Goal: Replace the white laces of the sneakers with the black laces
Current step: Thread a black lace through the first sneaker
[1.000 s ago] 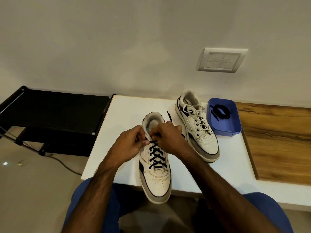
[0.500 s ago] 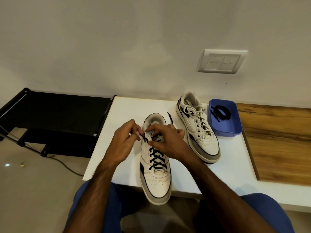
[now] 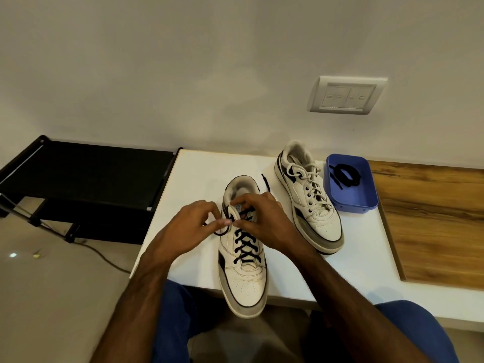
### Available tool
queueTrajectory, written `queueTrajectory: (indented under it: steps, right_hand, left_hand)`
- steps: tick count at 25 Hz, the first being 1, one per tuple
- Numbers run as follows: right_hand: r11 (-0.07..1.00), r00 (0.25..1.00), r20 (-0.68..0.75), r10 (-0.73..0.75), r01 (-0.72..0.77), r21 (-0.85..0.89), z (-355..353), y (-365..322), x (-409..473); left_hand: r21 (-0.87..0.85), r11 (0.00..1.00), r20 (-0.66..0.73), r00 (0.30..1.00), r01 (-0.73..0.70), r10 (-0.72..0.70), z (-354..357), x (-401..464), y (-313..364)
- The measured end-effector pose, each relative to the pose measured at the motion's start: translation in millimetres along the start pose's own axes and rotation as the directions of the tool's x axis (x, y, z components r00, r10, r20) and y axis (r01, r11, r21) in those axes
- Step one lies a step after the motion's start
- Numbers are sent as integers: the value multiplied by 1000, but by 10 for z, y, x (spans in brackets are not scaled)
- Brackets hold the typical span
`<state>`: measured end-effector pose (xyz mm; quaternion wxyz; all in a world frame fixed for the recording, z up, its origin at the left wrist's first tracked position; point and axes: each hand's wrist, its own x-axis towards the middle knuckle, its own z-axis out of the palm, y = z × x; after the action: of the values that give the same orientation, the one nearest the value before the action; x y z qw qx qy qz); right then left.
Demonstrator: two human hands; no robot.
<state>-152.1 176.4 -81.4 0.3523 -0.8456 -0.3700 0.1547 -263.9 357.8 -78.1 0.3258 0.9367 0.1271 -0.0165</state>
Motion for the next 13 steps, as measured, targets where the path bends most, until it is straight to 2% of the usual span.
queueTrajectory:
  steps: [1,2,3,5,6,7,8,9,11,13]
  right_hand:
    - [1000,1000,-3,-4,4,9,3,11,-1]
    - [1000,1000,-7,-6,6,16,5,25,-1]
    - [1000,1000,-8,-7,7,19,6,38,0]
    - [1000,1000,-6,-10,10,19,10,51,2]
    - [1000,1000,-6,-10,10,18,9,60,3]
    - [1000,1000,-6,-10,10,17,10,66,4]
    - [1000,1000,-6,-11,11,18,12,68,4]
    - [1000,1000,-6,-13,13,19,17,69,7]
    - [999,1000,-7,-21,22,24,24,72,14]
    - [999,1000,-10,-29,29,28,28,85,13]
  left_hand:
    - [45,999,56,998,-20,18,36,26,11]
    - [16,999,80,996,-45,44,39,33,19]
    - [-98,993,54,996,-61,67,19,24,17]
    - [-385,919,-149,988,-89,33,-84,-18,1]
    - [-446,888,-278,960,-111,-20,-149,-33,-13]
    - [-435,895,-358,931,-102,-68,-185,-37,-39]
    - [-384,921,-367,926,-66,-87,-189,-32,-55]
    - [-304,953,-294,953,-15,-79,-152,-13,-61]
    - [-134,990,-35,998,38,-43,14,20,-23]
    - [-68,998,44,999,-6,9,149,66,20]
